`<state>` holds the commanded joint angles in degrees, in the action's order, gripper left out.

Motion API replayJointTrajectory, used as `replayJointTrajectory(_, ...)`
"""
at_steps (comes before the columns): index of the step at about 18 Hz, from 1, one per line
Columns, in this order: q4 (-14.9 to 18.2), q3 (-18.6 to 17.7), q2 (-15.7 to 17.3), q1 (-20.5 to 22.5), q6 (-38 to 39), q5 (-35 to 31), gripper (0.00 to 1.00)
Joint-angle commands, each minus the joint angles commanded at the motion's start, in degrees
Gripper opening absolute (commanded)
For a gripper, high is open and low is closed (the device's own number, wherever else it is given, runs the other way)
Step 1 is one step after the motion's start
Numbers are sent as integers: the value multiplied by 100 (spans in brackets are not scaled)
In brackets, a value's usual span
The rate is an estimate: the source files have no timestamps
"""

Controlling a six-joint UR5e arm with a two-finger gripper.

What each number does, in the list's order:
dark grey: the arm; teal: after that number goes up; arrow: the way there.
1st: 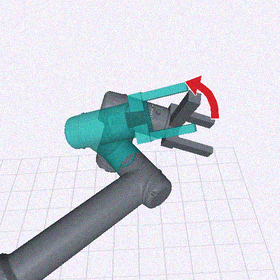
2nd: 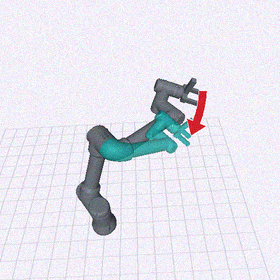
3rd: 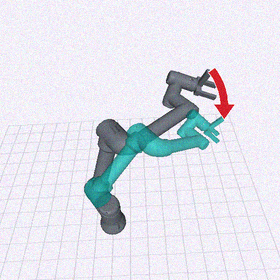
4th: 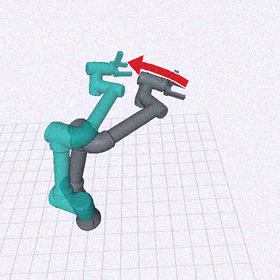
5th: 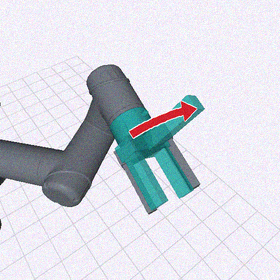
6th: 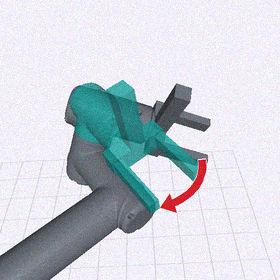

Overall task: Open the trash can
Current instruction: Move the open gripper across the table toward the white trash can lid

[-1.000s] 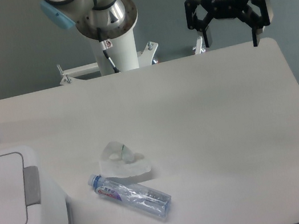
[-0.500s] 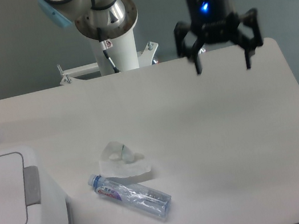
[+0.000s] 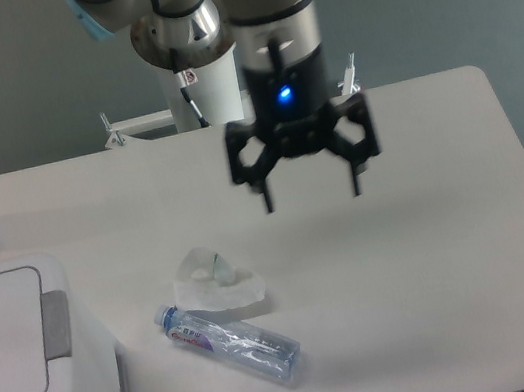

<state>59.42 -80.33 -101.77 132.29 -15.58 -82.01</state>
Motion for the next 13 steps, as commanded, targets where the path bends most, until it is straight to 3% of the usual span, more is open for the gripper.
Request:
replayJointTrajectory(4, -431, 61, -158, -308, 1020, 334, 100)
replayJointTrajectory(13, -511, 70, -405, -897, 1373, 422, 100)
